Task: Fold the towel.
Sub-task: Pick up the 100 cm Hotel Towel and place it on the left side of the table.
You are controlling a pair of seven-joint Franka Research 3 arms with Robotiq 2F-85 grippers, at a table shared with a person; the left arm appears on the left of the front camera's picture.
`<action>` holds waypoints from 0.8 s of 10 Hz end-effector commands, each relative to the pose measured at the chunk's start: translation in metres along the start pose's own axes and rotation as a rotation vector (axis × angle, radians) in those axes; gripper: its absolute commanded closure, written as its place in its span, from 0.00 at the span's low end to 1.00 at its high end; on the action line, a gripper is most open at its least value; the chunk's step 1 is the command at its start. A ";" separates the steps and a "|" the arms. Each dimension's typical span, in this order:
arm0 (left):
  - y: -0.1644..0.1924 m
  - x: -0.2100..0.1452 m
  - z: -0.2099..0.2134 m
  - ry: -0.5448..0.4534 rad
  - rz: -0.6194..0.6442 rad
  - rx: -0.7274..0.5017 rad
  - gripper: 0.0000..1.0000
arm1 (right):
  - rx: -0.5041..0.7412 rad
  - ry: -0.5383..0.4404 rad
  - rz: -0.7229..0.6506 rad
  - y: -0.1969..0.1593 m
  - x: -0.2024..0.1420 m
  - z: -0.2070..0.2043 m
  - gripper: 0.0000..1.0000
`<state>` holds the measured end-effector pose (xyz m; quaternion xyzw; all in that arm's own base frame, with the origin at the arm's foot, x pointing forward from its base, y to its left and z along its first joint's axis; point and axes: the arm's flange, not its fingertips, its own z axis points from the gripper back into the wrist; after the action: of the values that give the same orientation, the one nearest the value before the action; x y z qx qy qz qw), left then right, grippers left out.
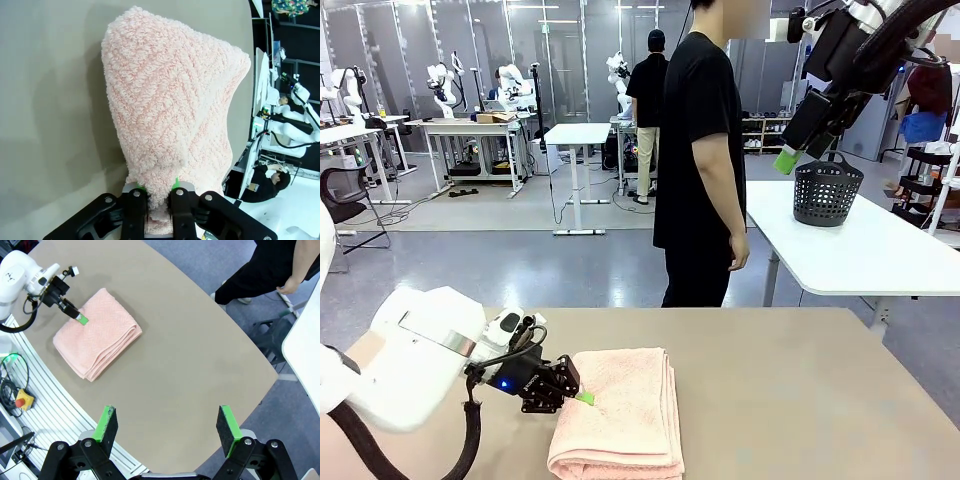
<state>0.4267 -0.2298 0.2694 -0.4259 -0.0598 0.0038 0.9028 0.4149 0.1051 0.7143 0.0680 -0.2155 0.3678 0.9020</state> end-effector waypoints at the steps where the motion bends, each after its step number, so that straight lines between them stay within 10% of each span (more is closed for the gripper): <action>1: 0.001 -0.001 -0.001 -0.005 0.012 -0.006 0.93 | -0.001 0.003 -0.002 0.000 -0.001 0.000 0.00; 3: 0.000 0.000 0.000 0.000 0.000 0.000 0.84 | -0.001 0.003 -0.002 0.000 -0.001 0.000 0.00; 8: 0.115 0.013 0.161 -0.017 0.001 -0.005 0.84 | -0.001 0.003 -0.002 0.000 -0.001 0.000 0.00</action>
<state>0.4282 -0.0608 0.2730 -0.4217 -0.0597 0.0292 0.9043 0.4151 0.1045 0.7144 0.0682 -0.2155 0.3674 0.9022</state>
